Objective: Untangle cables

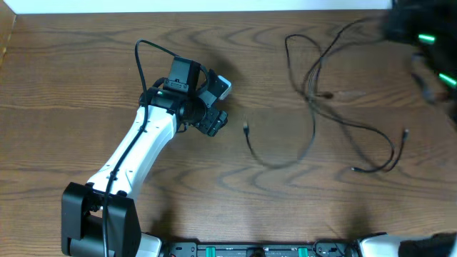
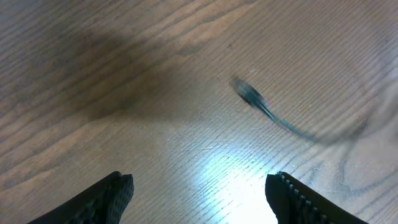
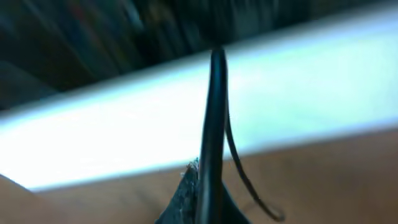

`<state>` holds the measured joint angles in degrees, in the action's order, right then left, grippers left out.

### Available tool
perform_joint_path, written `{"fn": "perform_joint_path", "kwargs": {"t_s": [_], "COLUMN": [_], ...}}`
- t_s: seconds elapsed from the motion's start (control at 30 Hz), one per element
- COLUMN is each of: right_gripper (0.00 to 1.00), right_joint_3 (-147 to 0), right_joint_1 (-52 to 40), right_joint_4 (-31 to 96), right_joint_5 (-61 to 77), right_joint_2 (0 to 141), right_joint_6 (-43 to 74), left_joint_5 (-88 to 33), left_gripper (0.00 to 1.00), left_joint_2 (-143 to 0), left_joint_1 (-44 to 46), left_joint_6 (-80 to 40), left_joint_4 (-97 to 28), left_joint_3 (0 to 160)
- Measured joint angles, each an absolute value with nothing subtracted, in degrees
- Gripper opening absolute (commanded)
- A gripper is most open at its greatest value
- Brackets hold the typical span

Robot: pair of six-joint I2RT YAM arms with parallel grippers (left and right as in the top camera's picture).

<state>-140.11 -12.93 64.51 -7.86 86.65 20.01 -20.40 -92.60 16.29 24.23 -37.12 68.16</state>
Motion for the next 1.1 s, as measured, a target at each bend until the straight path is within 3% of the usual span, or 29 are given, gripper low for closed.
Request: {"fn": "perform_joint_path", "kwargs": {"t_s": [0.3, 0.6, 0.83, 0.87, 1.0, 1.1], "right_gripper": [0.02, 0.02, 0.02, 0.01, 0.01, 0.01], "right_joint_3": [-159.37, -160.38, -160.07, -160.05, -159.76, -158.47], "right_joint_1": [-12.93, -12.93, -12.93, -12.93, -12.93, -12.93], "right_joint_4": [61.41, 54.13, 61.91, 63.48, 66.13, 67.61], "right_joint_5": [-4.8, -2.68, -10.15, -13.65, -20.91, -22.85], "right_joint_2": [83.46, 83.35, 84.18, 84.58, 86.41, 87.57], "right_joint_6": [19.03, 20.23, 15.97, 13.39, 6.92, 5.21], "left_joint_5": [-20.4, -20.4, -20.4, -20.4, -22.85, -29.04], "left_gripper": [0.73, 0.73, 0.73, 0.72, 0.51, 0.49], "left_joint_2": [-92.6, -92.6, -92.6, -92.6, -92.6, -92.6], "left_joint_1": [16.29, 16.29, 16.29, 16.29, 16.29, 16.34], "left_joint_6": [24.25, 24.25, 24.25, 24.25, 24.34, 24.34], "left_joint_4": [-37.12, -38.59, -37.82, -37.47, -36.95, -36.99], "left_joint_3": [68.16, 68.16, 68.16, 68.16, 68.16, 68.16]}}
